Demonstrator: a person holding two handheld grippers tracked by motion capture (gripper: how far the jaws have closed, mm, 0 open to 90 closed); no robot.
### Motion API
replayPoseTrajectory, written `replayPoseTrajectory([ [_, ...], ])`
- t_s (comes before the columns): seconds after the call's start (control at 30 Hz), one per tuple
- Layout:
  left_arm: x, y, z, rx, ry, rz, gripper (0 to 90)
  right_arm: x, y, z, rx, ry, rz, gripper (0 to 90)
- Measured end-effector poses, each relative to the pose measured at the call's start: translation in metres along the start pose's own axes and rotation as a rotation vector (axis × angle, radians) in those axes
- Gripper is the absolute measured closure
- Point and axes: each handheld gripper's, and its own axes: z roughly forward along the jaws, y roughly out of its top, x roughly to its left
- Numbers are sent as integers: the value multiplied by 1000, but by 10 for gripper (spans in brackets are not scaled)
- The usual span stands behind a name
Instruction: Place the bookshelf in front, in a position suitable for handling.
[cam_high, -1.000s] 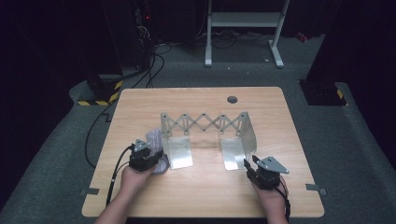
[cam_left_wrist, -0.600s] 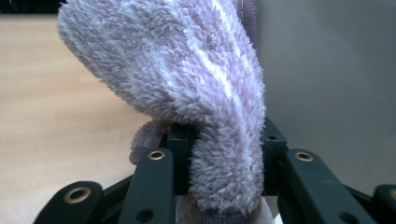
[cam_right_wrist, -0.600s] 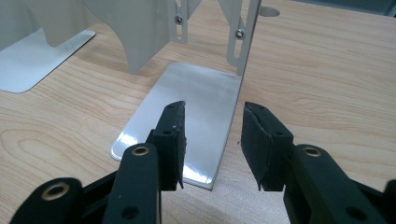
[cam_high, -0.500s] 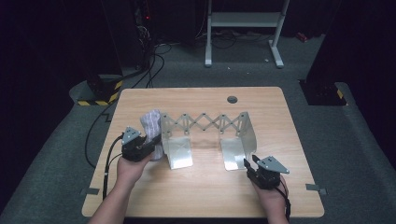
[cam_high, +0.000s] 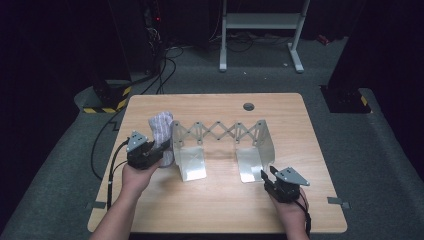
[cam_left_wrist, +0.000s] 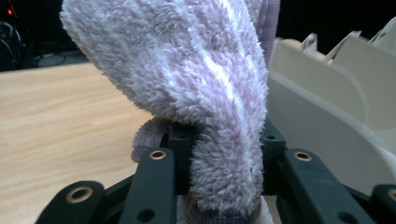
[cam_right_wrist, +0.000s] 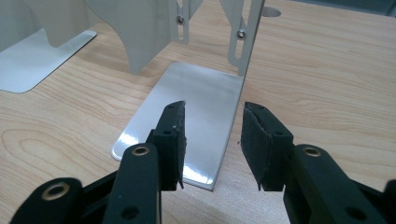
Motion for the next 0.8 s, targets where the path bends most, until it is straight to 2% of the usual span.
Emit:
replayPoseTrajectory([
  [0.13,3,-16,10,42,-2,-11,672,0,0,1,3,0,-1,602],
  [0.23,6,-31,21,93,-4,-19,672,1,0,1,4,1,-3,602],
  [0.43,8,-61,39,193,10,-1,670,2,-1,2,12,4,-7,602],
  [0.57,10,-73,45,223,12,0,660,3,-1,3,16,7,-11,602],
  [0.7,10,-77,45,213,14,10,644,4,-2,3,18,7,-10,601],
  [0.8,12,-79,44,206,5,-8,643,5,-1,3,19,7,-11,601],
])
